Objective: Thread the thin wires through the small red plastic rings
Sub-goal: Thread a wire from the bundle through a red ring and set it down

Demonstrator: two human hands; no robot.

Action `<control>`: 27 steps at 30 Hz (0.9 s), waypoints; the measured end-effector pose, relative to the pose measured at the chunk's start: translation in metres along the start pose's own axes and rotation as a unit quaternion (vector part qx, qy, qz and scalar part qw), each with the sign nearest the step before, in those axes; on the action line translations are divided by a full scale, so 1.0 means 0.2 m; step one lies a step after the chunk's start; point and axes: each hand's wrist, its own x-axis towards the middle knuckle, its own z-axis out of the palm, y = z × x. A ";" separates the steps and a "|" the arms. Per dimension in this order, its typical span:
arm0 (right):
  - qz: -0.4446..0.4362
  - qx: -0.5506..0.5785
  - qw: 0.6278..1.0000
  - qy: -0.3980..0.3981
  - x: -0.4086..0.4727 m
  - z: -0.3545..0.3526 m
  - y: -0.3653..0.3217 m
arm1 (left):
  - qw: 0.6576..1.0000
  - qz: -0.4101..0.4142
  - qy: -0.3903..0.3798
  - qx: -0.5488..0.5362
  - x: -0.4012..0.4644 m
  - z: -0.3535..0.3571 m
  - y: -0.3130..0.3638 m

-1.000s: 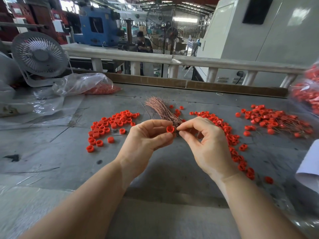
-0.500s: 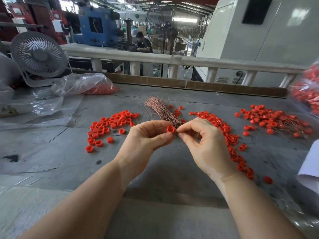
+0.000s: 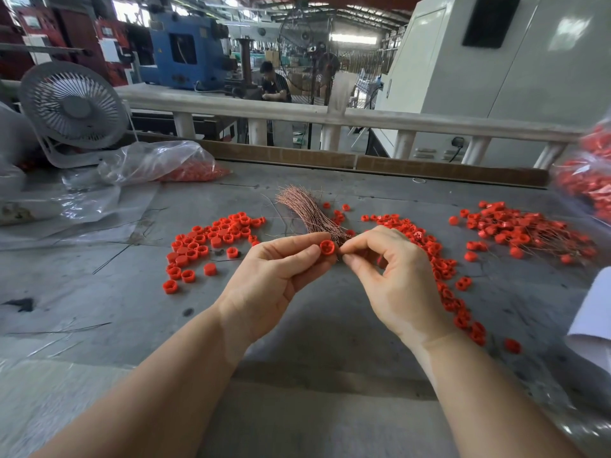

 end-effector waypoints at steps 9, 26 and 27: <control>0.006 -0.002 1.000 -0.003 0.00 0.00 0.00 | 1.000 0.001 -0.011 0.000 0.00 0.00 -0.01; 0.028 0.015 0.999 -0.009 0.00 0.00 0.00 | 1.000 0.001 -0.025 -0.002 0.00 -0.01 -0.01; 0.031 0.018 0.999 -0.010 0.00 0.00 0.00 | 1.000 0.001 -0.027 0.000 0.00 -0.01 -0.01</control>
